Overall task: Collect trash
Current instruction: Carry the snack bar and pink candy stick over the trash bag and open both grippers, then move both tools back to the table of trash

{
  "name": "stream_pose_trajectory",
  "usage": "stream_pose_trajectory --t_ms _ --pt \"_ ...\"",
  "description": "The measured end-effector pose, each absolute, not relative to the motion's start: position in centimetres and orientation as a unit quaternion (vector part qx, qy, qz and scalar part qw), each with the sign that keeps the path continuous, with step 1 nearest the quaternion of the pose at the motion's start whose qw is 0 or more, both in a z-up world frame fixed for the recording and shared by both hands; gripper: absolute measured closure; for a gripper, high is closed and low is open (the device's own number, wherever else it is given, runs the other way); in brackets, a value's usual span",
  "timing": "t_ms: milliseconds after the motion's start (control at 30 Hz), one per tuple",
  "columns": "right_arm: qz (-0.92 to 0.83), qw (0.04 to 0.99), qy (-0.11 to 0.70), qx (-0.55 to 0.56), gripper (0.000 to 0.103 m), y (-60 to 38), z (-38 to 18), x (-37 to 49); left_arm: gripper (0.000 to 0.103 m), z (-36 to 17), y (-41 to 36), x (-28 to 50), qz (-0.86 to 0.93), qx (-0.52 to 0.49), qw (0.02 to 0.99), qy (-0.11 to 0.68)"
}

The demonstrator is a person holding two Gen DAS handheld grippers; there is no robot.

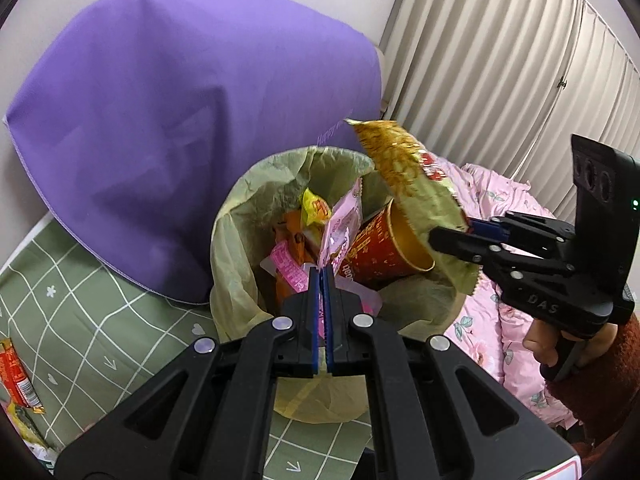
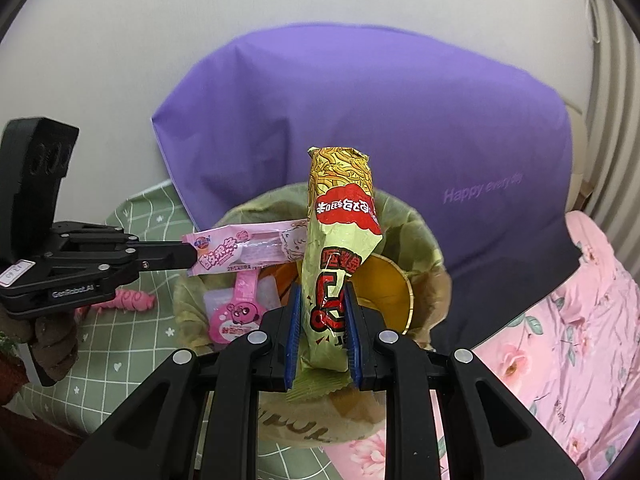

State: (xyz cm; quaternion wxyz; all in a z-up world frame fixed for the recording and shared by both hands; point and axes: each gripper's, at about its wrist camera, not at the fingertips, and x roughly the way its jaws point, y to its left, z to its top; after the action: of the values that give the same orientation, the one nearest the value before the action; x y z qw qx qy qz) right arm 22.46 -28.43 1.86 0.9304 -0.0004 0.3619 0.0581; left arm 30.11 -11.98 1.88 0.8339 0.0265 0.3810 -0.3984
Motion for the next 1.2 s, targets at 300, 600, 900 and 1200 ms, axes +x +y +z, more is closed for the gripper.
stream_pose_trajectory --t_ms 300,600,900,1200 --pt "0.056 0.904 0.423 -0.026 0.083 -29.3 -1.7 27.6 0.101 -1.1 -14.8 32.9 -0.363 0.05 0.826 0.428" --pt "0.059 0.904 0.422 -0.036 0.083 -29.1 -1.1 26.2 0.101 -1.3 -14.8 32.2 -0.362 0.048 0.825 0.431" --pt "0.042 0.911 0.409 -0.033 0.069 -28.7 -0.7 25.5 0.076 0.1 -12.3 31.9 -0.366 0.007 0.833 0.416" --pt "0.023 0.927 0.371 -0.045 0.054 -26.9 1.6 24.7 0.063 1.8 -5.7 30.0 -0.299 -0.017 0.885 0.358"
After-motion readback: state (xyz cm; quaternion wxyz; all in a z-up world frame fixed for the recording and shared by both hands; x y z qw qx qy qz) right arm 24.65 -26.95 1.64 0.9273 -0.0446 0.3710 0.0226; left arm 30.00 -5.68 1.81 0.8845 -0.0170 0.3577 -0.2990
